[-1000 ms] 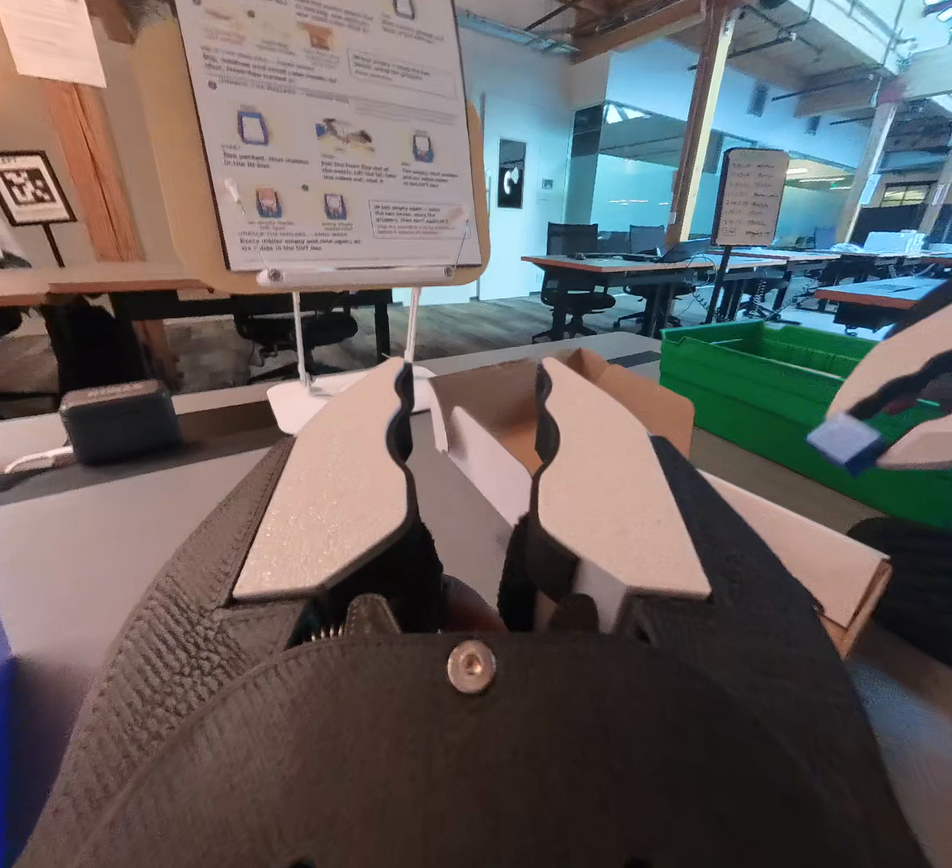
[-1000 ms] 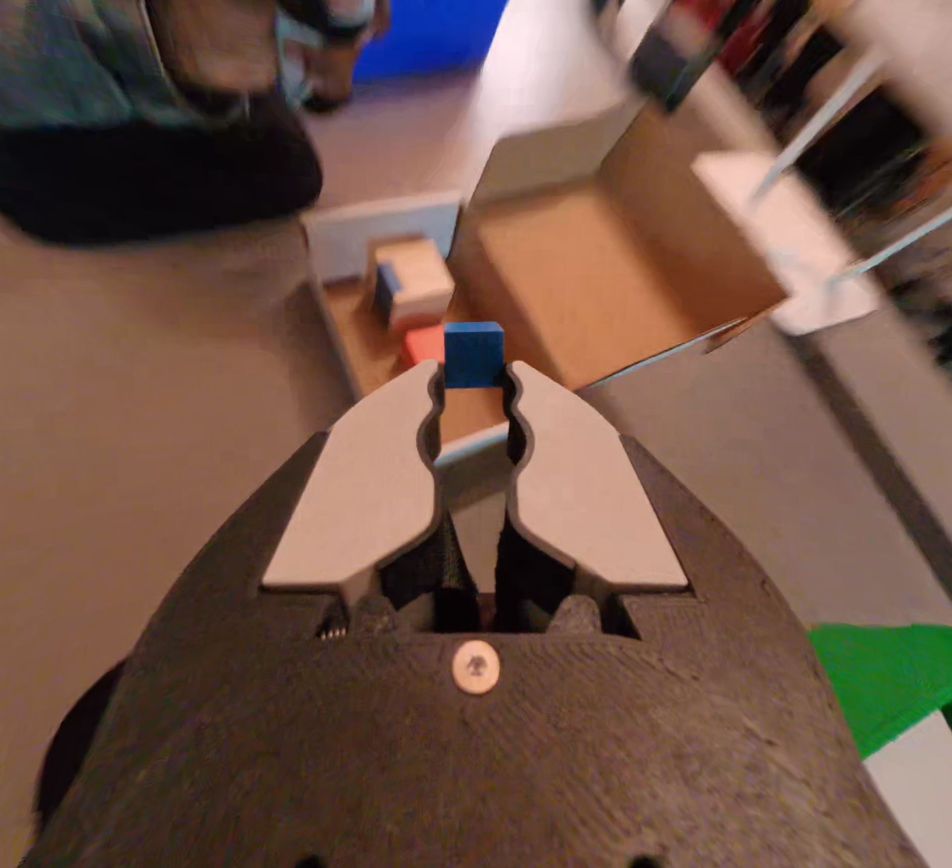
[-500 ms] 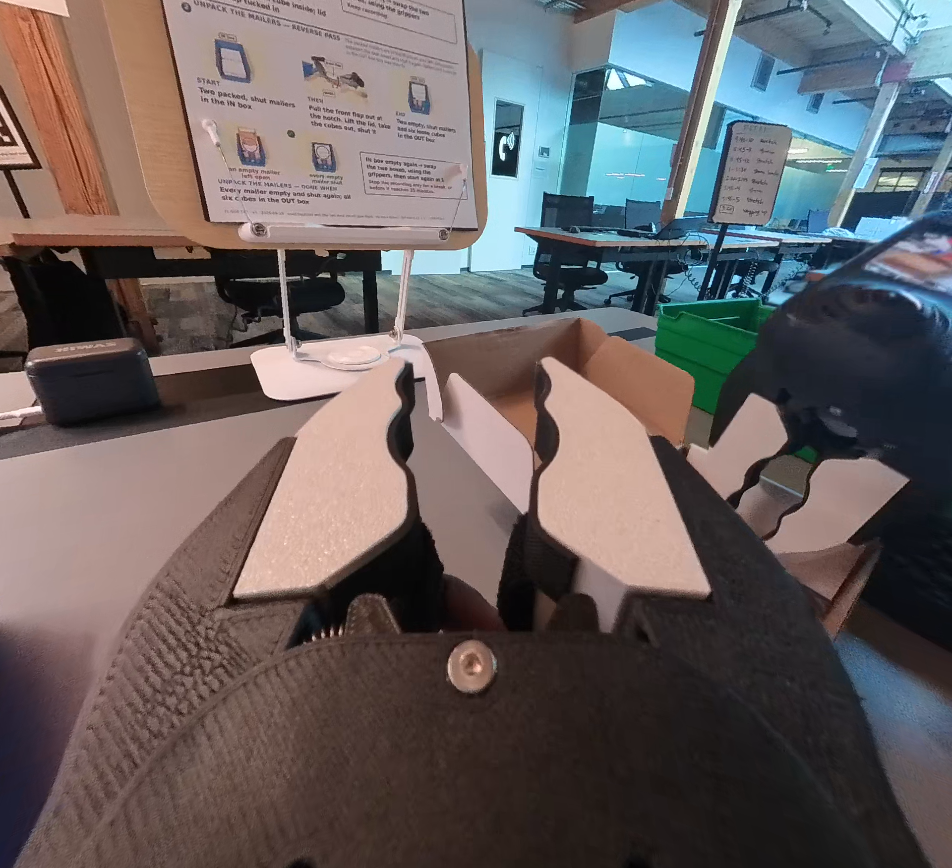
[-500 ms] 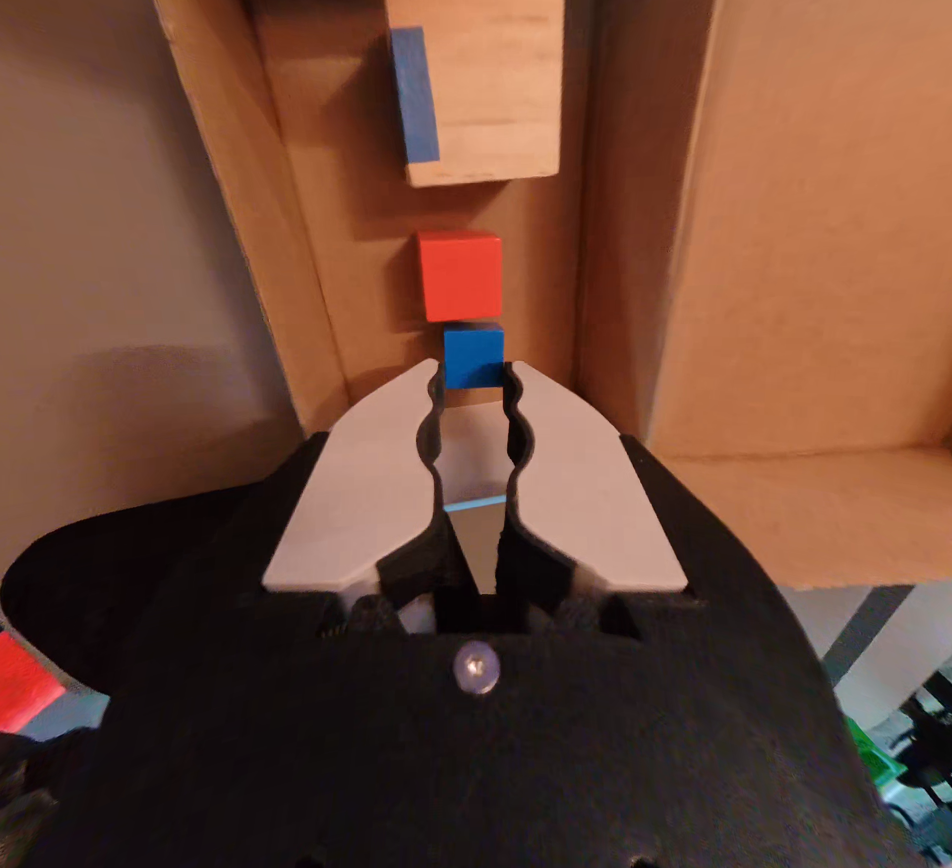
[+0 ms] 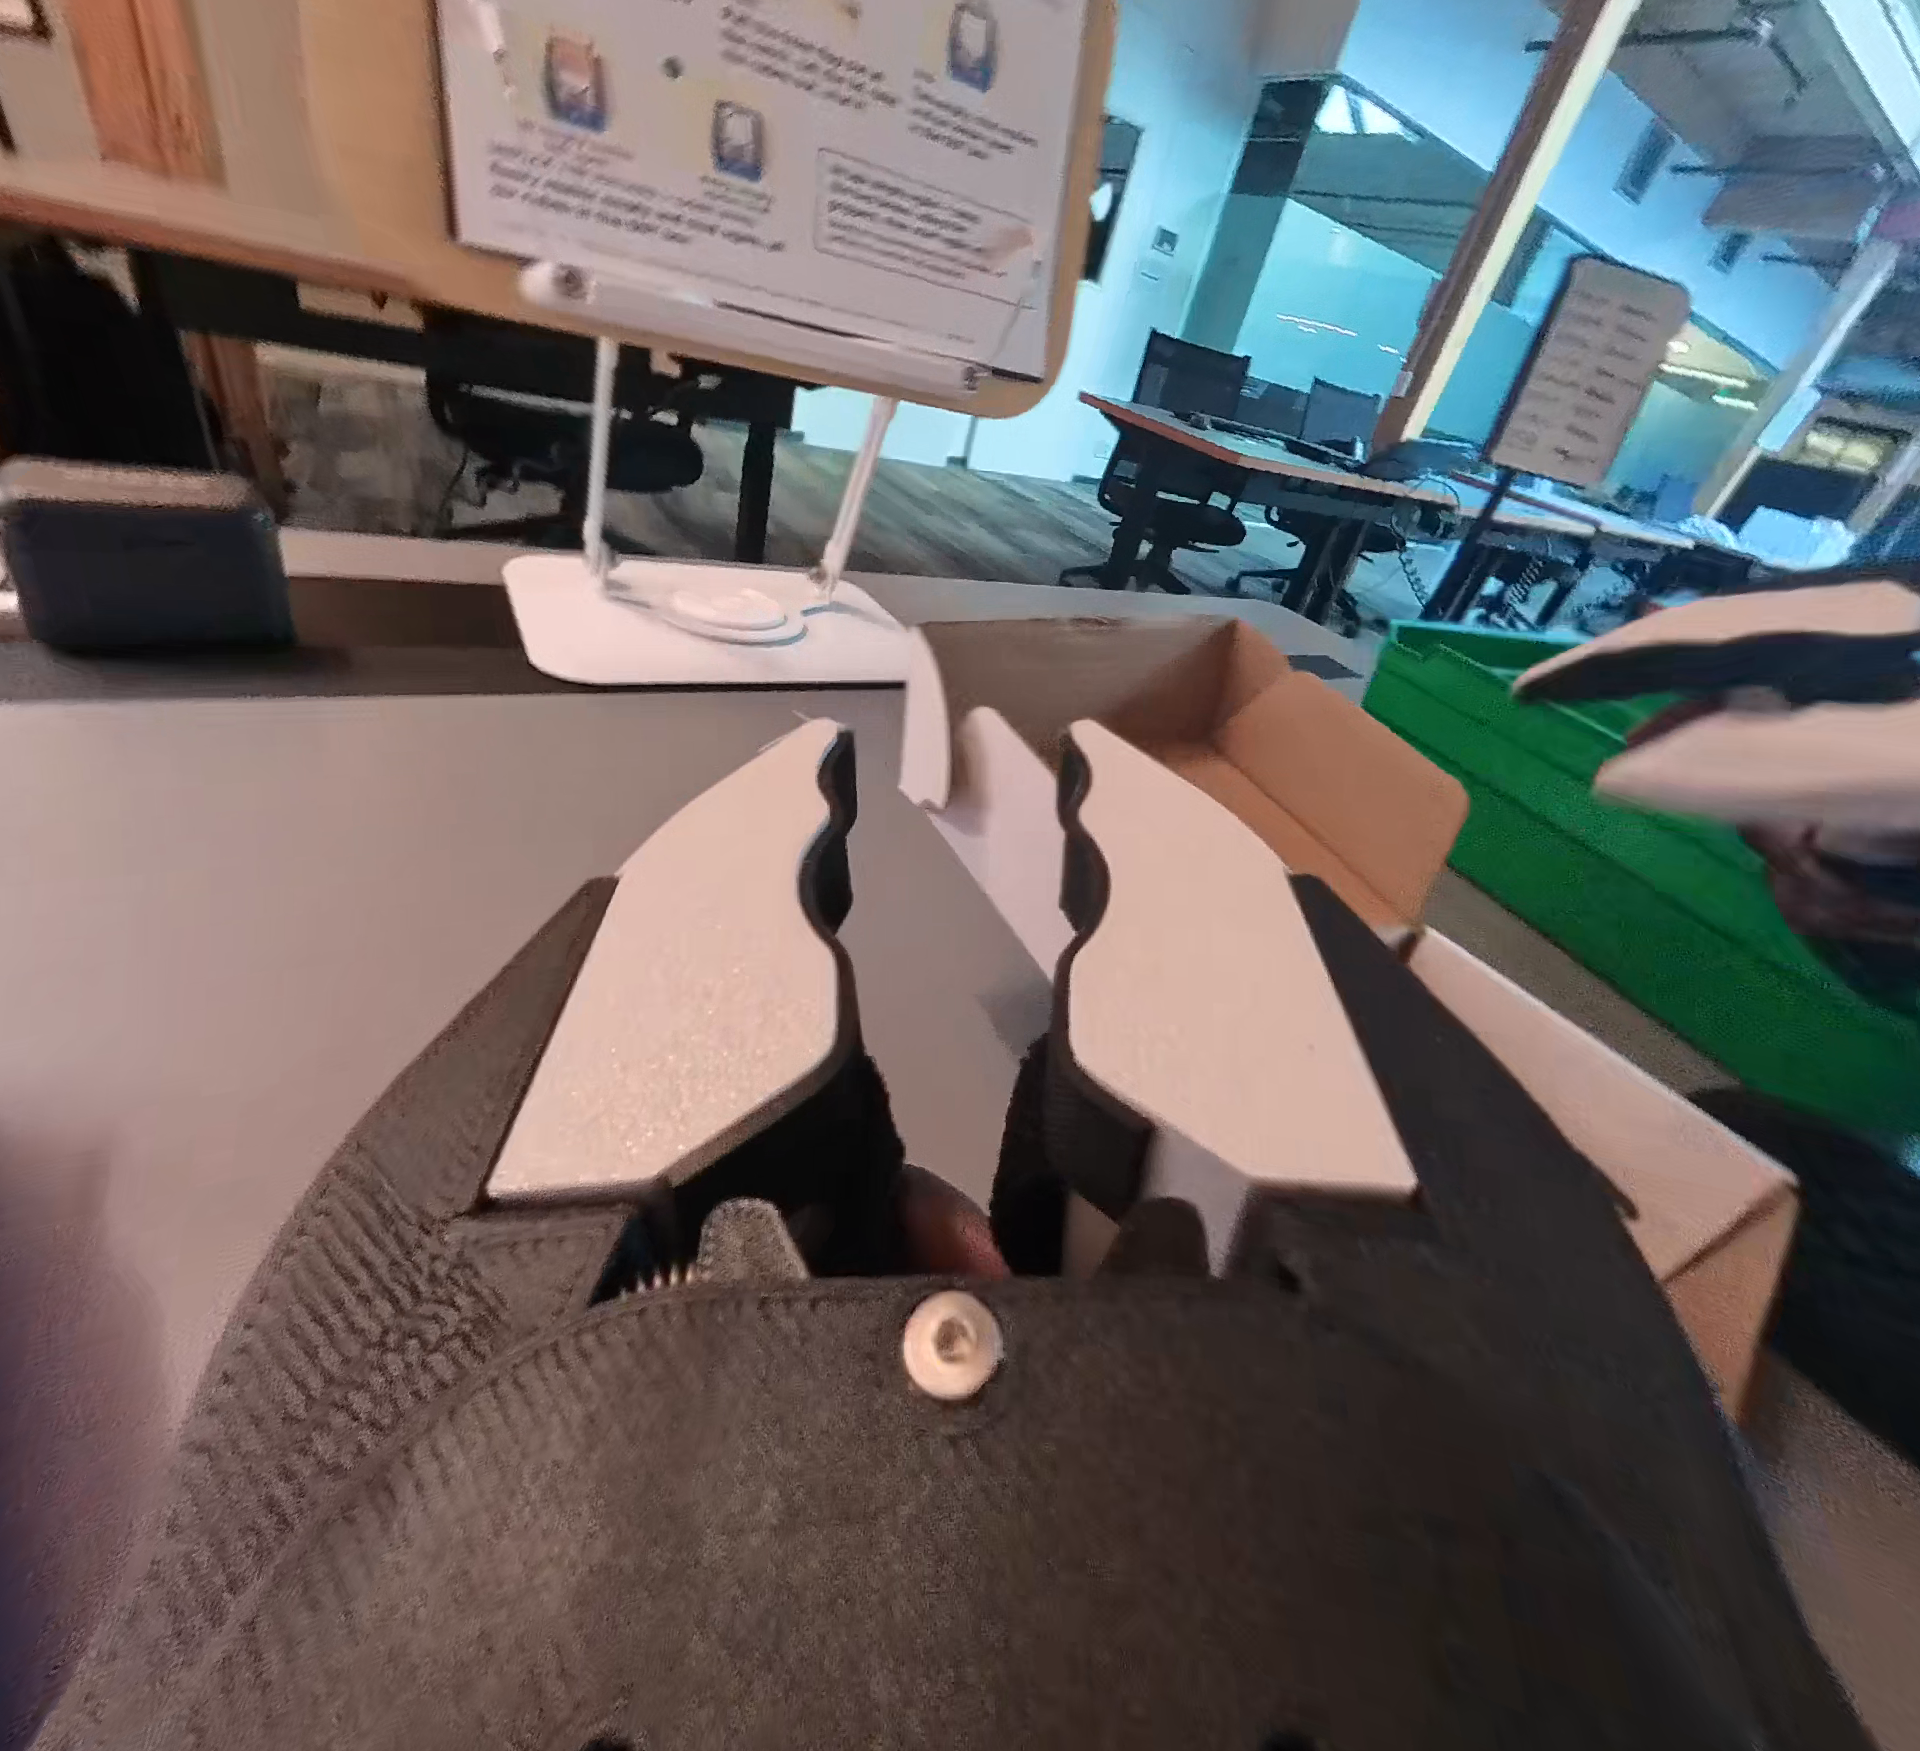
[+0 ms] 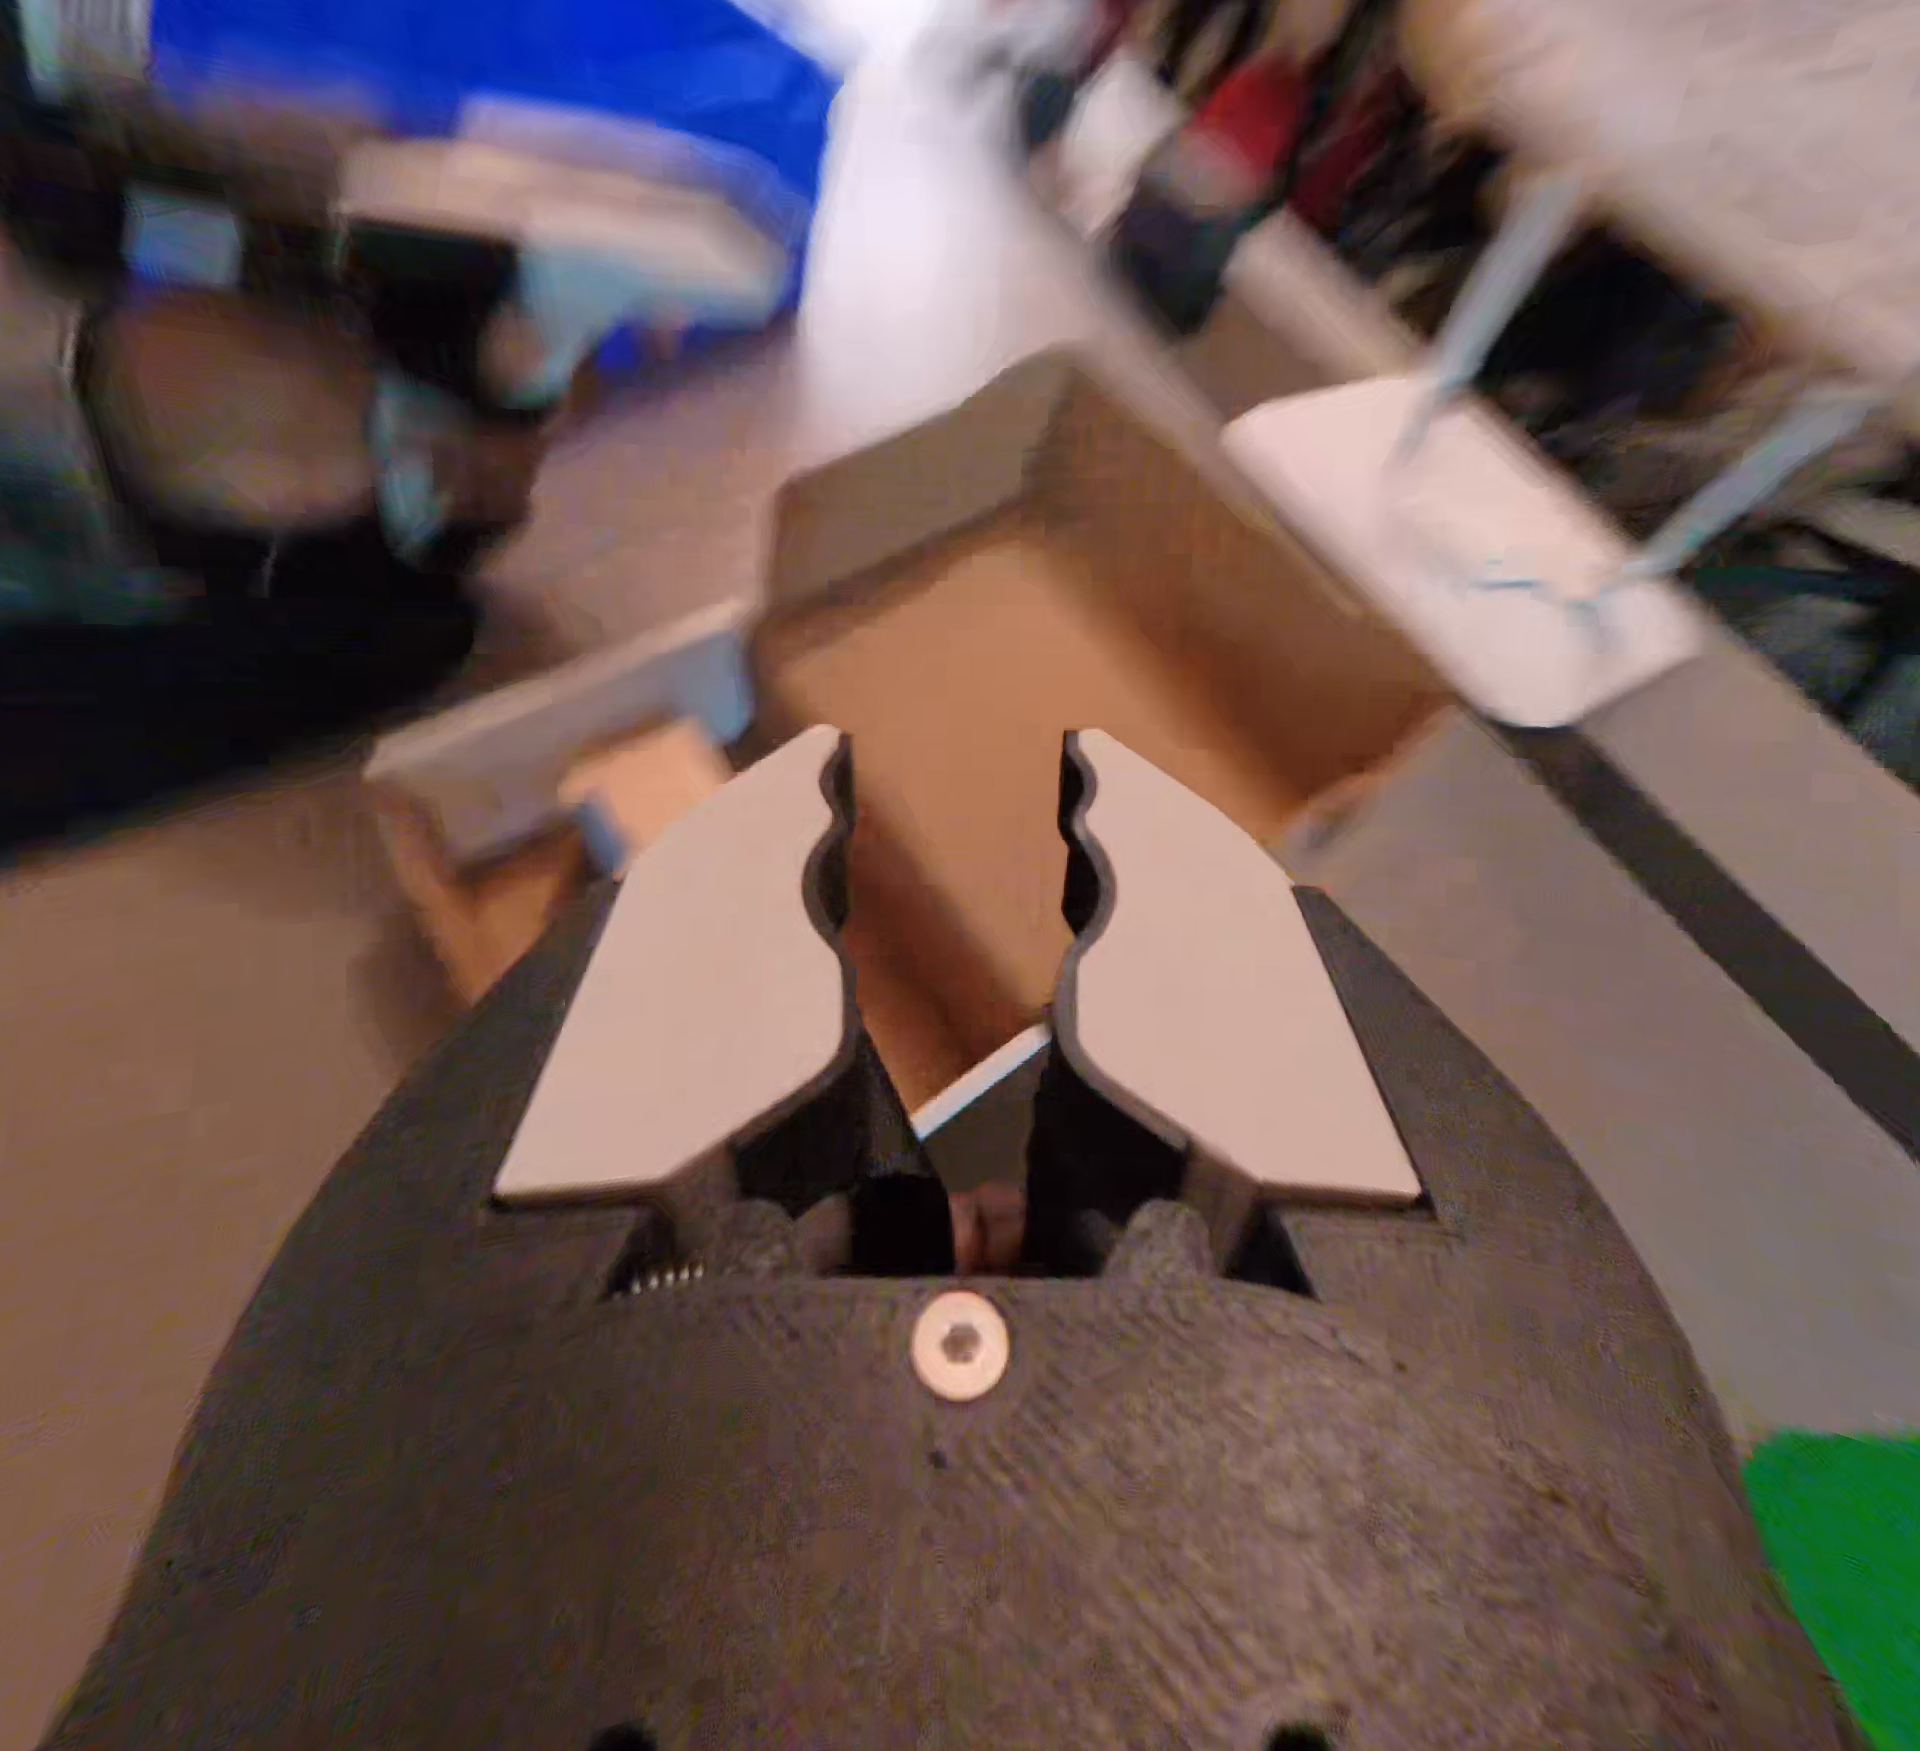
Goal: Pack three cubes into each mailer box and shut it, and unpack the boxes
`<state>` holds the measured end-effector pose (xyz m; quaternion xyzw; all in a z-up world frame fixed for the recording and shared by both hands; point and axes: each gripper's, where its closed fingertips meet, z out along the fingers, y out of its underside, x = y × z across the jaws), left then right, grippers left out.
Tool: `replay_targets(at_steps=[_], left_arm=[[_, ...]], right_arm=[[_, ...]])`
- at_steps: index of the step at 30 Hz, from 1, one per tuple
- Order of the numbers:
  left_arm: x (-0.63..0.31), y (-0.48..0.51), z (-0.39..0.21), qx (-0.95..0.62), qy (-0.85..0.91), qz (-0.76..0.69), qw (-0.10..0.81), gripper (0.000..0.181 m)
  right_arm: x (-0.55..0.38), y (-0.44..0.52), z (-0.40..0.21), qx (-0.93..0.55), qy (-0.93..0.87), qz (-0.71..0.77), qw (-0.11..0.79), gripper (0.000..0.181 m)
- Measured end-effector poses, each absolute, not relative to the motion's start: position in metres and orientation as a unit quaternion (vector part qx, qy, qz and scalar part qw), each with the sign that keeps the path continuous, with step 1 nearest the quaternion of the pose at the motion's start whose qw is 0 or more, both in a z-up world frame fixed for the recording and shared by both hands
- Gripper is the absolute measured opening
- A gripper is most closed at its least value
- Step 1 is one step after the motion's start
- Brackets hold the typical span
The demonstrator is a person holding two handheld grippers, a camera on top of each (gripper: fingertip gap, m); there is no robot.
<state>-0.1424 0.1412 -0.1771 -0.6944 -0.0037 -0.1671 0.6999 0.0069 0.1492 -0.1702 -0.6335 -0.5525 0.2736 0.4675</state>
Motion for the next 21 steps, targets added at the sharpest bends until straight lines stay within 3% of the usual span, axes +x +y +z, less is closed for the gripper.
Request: replay_targets(at_steps=[1, 5, 12, 19, 21], left_arm=[[-0.147, 0.147, -0.179, -0.699, -0.018, -0.170, 0.694, 0.035], [-0.154, 0.165, -0.183, -0.716, -0.040, -0.177, 0.675, 0.028], [-0.131, 0.162, -0.206, -0.735, -0.006, -0.246, 0.631, 0.025], [-0.114, 0.159, -0.214, -0.752, 0.047, -0.251, 0.608, 0.024], [-0.104, 0.156, -0.213, -0.750, 0.076, -0.250, 0.608, 0.017]], right_arm=[[0.018, 0.167, -0.153, -0.645, -0.478, 0.303, 0.514, 0.032], [0.054, 0.212, -0.147, -0.688, -0.276, 0.378, 0.554, 0.013], [0.048, 0.230, -0.208, -0.751, -0.288, 0.318, 0.502, 0.011], [0.034, 0.220, -0.226, -0.752, -0.318, 0.354, 0.456, 0.008], [0.031, 0.216, -0.225, -0.744, -0.333, 0.349, 0.462, 0.006]])
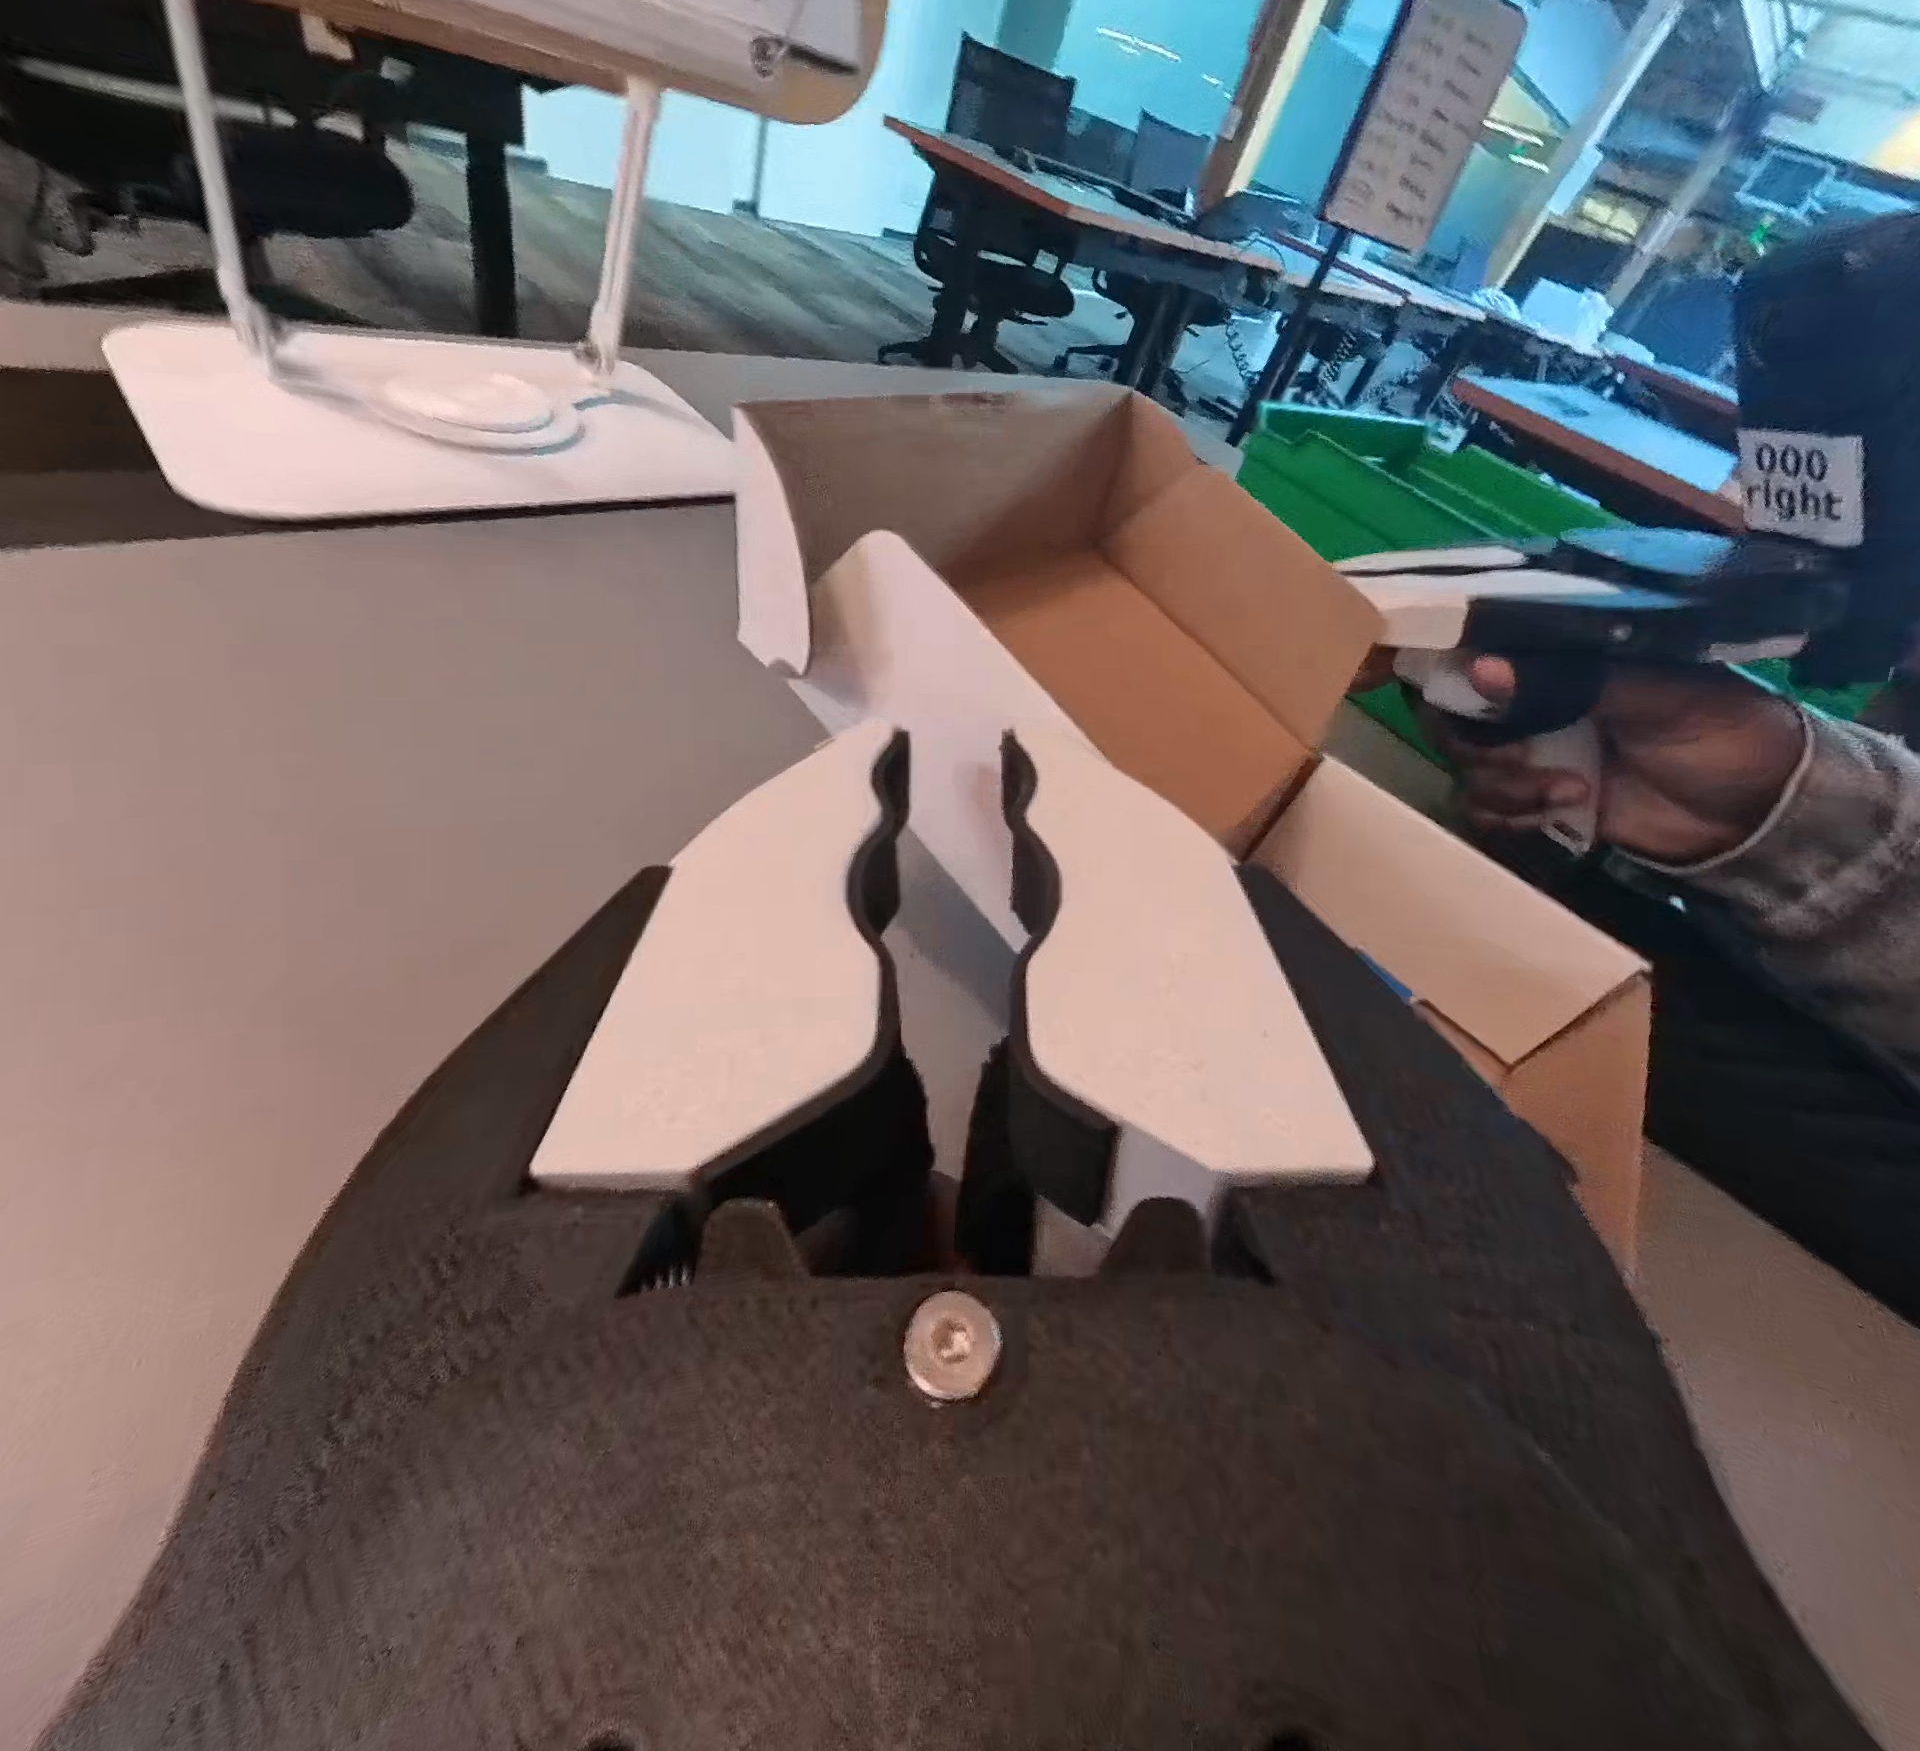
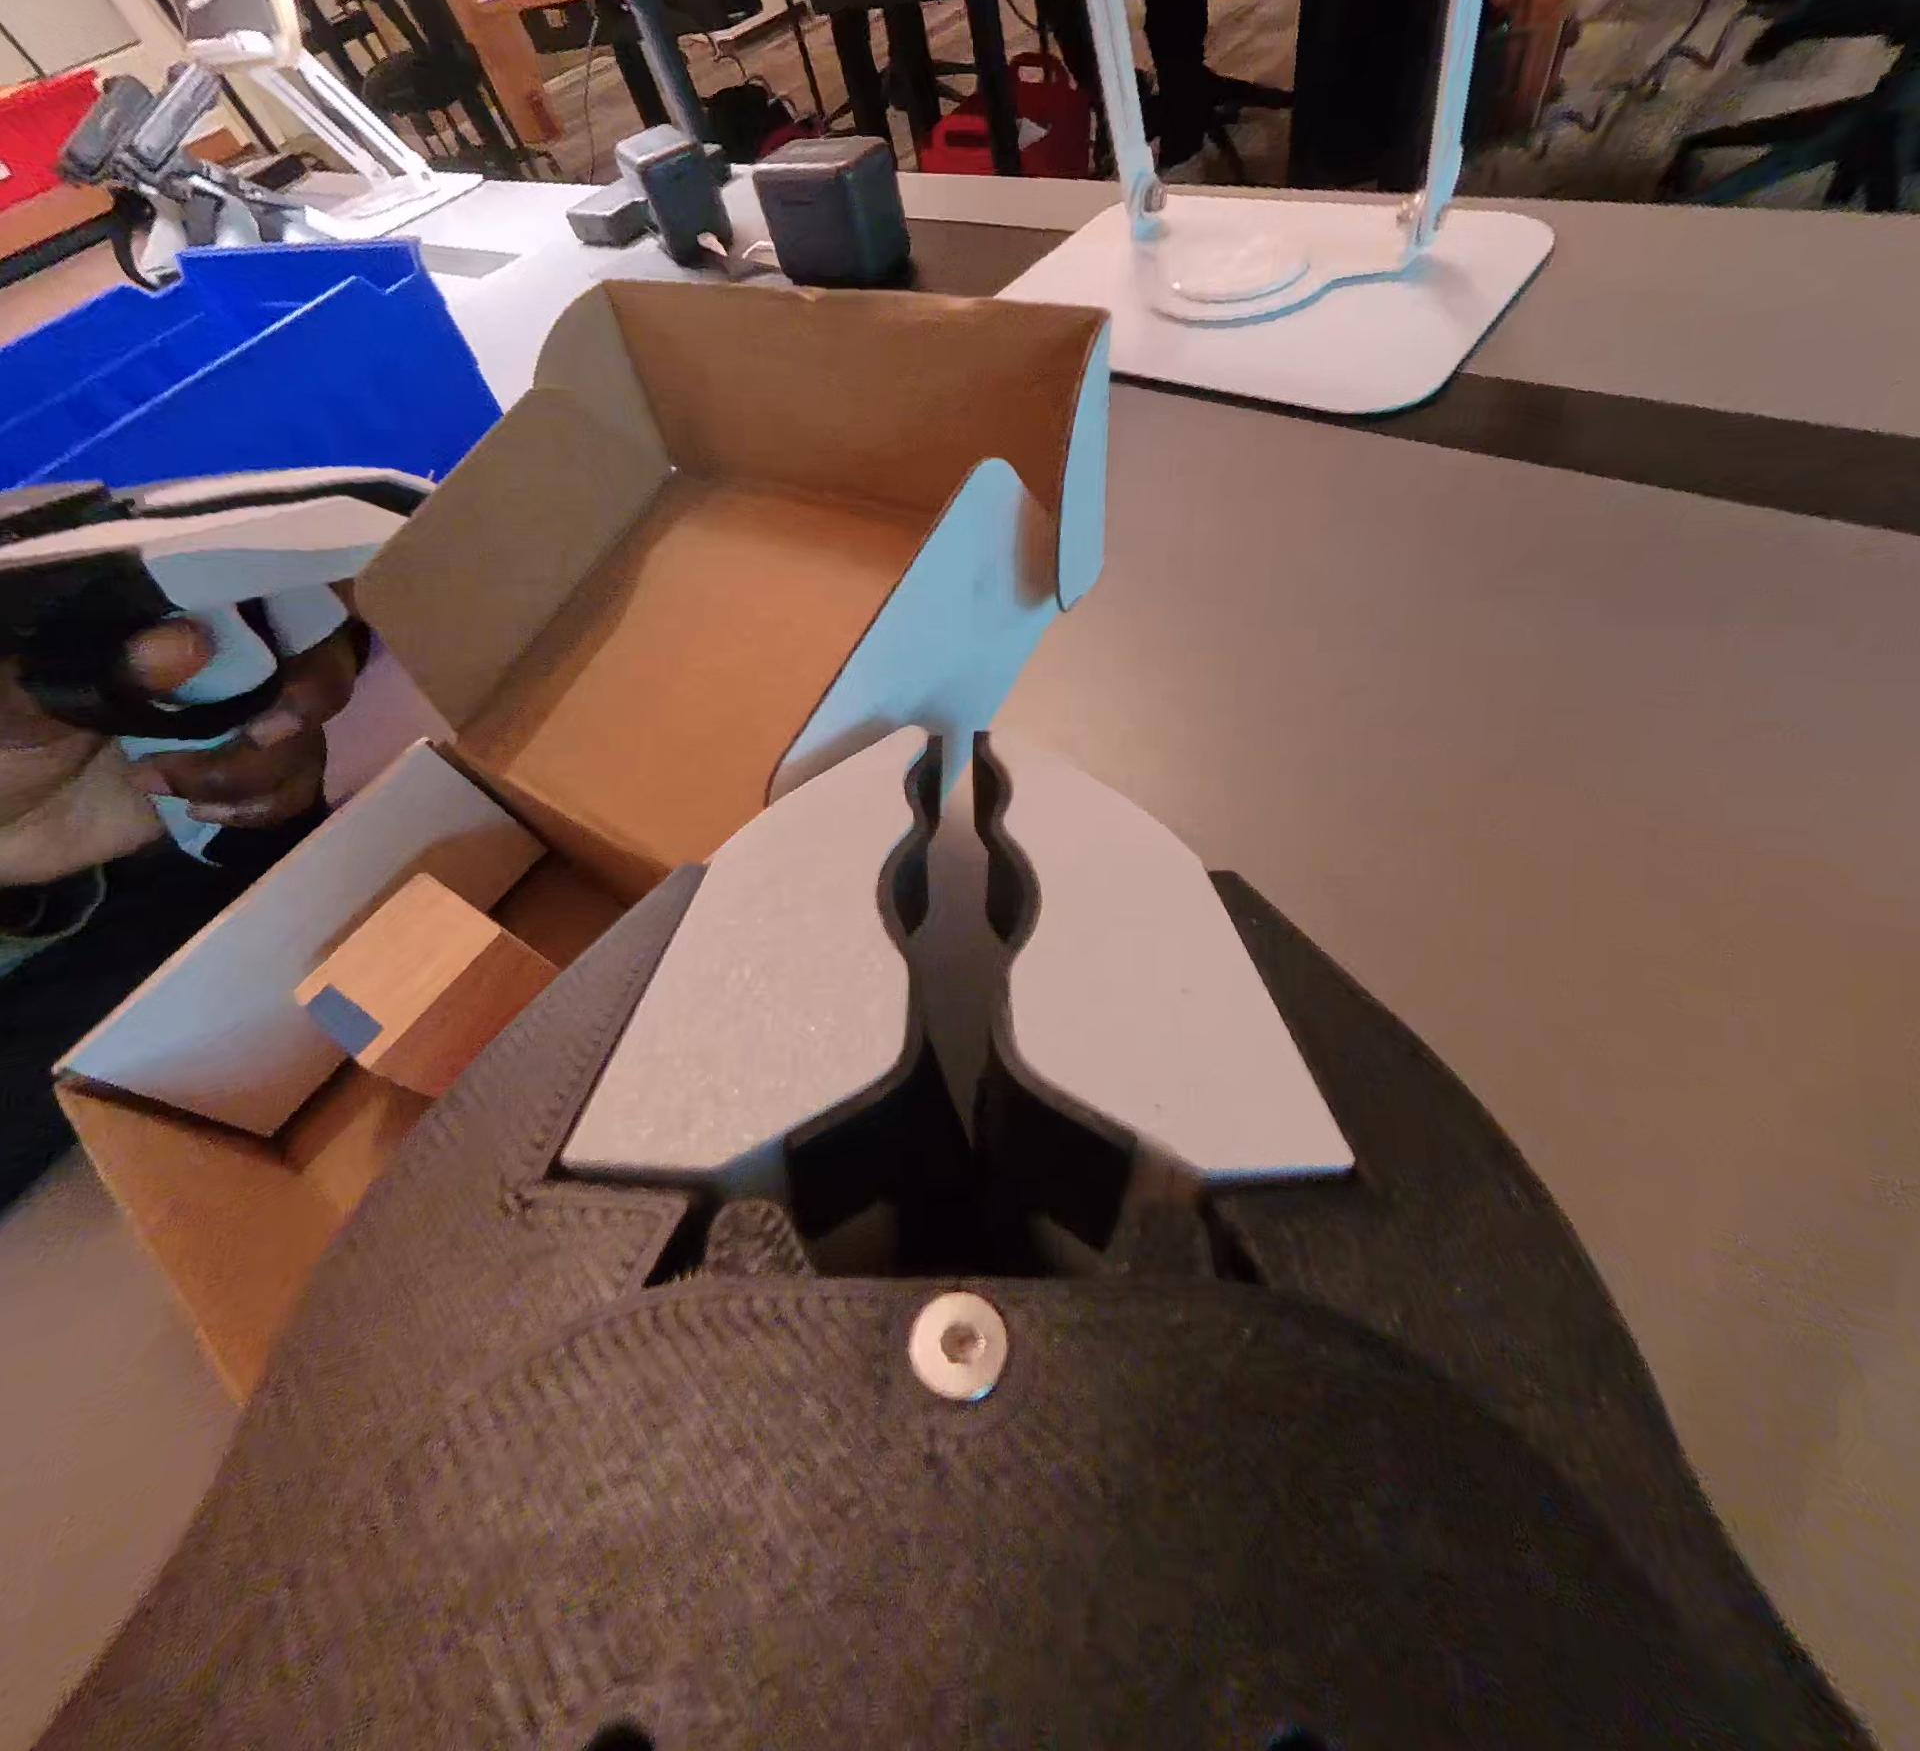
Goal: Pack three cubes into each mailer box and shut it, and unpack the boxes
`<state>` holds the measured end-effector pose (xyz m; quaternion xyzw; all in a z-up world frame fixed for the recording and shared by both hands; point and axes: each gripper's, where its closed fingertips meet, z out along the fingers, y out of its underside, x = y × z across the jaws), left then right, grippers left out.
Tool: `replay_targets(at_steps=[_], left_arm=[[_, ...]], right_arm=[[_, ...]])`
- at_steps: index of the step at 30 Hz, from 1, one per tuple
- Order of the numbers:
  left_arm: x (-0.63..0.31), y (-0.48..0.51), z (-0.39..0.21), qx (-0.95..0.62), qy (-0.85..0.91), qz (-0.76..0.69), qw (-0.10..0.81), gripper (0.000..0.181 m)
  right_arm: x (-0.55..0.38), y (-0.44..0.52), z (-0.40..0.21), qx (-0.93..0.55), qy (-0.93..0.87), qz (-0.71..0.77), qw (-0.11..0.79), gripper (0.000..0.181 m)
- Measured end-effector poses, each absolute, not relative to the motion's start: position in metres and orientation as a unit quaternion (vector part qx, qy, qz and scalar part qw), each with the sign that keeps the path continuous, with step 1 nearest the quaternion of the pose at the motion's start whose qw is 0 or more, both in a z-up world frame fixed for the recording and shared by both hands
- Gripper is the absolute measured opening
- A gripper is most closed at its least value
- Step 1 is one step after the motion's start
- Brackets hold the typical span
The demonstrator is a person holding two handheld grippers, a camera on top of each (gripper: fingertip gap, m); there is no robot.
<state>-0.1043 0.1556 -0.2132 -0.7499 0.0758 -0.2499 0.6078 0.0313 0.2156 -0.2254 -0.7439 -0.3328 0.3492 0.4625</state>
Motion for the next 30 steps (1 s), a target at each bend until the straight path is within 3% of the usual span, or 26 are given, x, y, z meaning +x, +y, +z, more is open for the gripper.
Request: replay_targets(at_steps=[12, 26, 30], left_arm=[[-0.084, 0.112, -0.203, -0.717, 0.221, -0.196, 0.632, 0.014], [-0.063, 0.085, -0.240, -0.740, 0.365, -0.067, 0.561, 0.007], [-0.065, 0.079, -0.246, -0.739, 0.399, -0.054, 0.540, 0.018]], right_arm=[[0.045, 0.172, -0.204, -0.668, -0.435, 0.274, 0.537, 0.003], [0.063, 0.131, -0.240, -0.671, -0.509, 0.204, 0.499, 0.002], [0.068, 0.136, -0.244, -0.673, -0.516, 0.180, 0.499, 0.006]])
